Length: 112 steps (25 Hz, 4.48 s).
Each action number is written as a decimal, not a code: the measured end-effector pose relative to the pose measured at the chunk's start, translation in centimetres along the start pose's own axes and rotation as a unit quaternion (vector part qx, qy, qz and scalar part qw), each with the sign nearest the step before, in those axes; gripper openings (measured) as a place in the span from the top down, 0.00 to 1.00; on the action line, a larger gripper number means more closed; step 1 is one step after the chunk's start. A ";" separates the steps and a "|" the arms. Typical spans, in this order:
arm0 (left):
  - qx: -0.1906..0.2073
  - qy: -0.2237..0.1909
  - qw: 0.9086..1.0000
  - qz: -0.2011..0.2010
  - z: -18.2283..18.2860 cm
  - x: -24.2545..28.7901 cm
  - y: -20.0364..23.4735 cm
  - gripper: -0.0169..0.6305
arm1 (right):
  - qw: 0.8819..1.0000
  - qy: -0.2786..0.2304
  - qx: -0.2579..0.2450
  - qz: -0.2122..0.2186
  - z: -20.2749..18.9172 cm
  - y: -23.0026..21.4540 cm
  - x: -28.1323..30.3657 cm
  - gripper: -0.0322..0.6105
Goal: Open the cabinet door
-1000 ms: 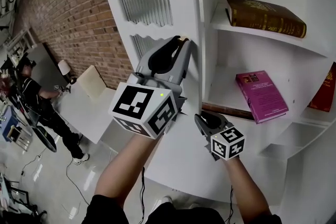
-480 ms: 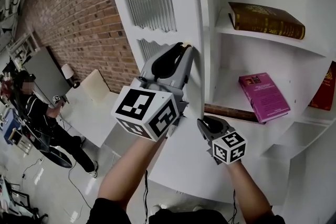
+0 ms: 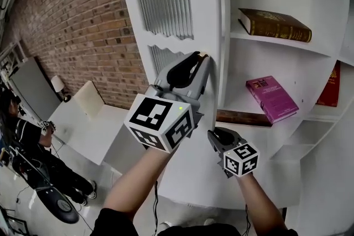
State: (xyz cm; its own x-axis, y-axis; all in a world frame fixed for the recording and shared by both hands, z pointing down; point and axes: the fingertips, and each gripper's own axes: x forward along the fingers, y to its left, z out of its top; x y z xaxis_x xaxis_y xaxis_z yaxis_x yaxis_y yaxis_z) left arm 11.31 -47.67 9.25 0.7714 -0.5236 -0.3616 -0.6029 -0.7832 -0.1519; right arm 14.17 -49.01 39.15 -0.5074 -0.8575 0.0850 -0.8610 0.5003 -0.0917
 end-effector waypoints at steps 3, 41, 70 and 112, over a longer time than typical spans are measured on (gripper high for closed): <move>-0.008 -0.004 1.000 -0.017 0.3 -0.8 0.0 0.85 | 1.000 -0.003 0.004 -0.019 -0.2 0.8 -0.2 0.84; -0.112 -0.037 0.982 -0.149 5.8 -17.3 7.7 0.84 | 0.988 -0.006 0.020 -0.156 -1.2 20.4 3.5 0.84; -0.055 -0.051 0.993 -0.087 7.0 -24.7 18.1 0.86 | 0.994 -0.023 0.014 -0.106 -1.2 29.4 13.1 0.79; -0.136 0.064 0.987 0.058 -10.1 -42.9 -10.2 0.86 | 0.981 0.024 0.095 -0.168 -13.5 23.5 -27.7 0.80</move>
State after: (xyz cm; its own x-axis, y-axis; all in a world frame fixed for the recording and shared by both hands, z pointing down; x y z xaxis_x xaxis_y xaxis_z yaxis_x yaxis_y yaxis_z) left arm -13.54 -20.59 35.62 0.7305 -0.6392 -0.2404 -0.6248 -0.7676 0.1426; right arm 7.52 -11.91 48.02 -0.2019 -0.9612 0.1878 -0.9596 0.1558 -0.2343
